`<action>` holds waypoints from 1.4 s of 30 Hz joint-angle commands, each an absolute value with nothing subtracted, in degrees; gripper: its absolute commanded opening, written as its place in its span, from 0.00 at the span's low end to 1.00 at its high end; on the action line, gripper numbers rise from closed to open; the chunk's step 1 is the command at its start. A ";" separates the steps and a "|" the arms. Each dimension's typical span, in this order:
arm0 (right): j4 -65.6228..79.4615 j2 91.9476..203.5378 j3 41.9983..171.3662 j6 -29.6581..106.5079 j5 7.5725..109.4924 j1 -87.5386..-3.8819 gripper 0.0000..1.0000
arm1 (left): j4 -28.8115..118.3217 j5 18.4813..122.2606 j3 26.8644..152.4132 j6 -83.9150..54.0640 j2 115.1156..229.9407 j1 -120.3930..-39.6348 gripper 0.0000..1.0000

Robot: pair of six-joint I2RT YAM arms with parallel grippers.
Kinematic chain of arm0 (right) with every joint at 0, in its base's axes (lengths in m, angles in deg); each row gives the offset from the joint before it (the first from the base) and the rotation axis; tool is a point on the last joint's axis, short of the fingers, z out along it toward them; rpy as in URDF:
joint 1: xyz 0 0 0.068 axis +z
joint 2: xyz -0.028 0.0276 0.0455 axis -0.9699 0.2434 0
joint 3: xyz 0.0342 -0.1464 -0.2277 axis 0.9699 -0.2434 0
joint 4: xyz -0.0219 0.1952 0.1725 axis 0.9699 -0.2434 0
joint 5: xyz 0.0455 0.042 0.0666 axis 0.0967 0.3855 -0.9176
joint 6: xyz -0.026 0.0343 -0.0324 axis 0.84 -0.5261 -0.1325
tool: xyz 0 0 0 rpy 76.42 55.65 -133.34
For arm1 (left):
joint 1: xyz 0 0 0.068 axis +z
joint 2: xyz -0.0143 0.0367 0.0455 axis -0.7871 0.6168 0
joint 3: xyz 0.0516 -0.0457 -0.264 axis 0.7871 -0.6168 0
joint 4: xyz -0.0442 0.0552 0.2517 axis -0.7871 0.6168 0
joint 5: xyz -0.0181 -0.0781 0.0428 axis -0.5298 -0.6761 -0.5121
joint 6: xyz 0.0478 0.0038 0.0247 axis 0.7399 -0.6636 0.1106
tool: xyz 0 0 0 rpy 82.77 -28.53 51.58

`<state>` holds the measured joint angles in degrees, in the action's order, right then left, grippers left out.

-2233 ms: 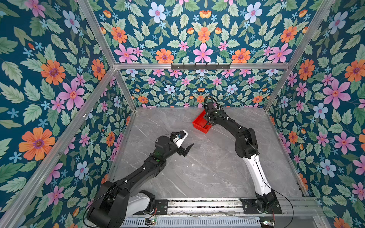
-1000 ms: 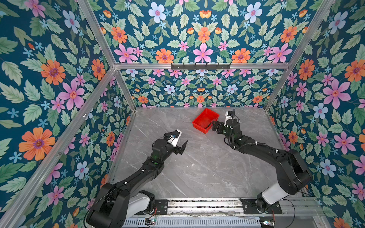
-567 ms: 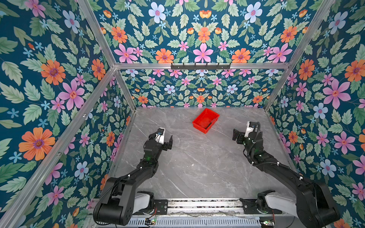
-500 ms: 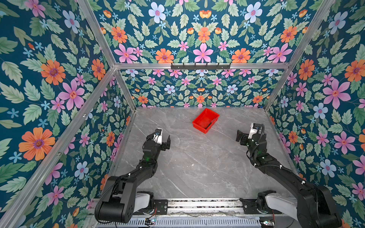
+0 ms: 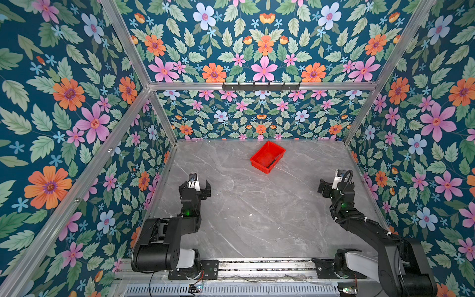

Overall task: Put the screwdriver in the bin
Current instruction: Reset both arms

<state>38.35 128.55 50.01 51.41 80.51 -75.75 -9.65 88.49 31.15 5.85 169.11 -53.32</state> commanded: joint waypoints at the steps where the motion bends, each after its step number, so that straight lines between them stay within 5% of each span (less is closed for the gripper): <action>1: 46.59 131.50 48.85 51.51 78.38 -75.91 0.99 | -10.76 87.46 32.11 4.37 169.58 -52.54 1.00; 14: 59.14 142.24 46.72 54.32 71.92 -75.91 0.99 | -24.01 84.37 32.55 1.92 181.43 -51.93 1.00; 42: 55.62 142.02 48.35 52.66 70.11 -77.93 0.99 | -21.37 84.62 33.36 2.03 181.24 -52.02 1.00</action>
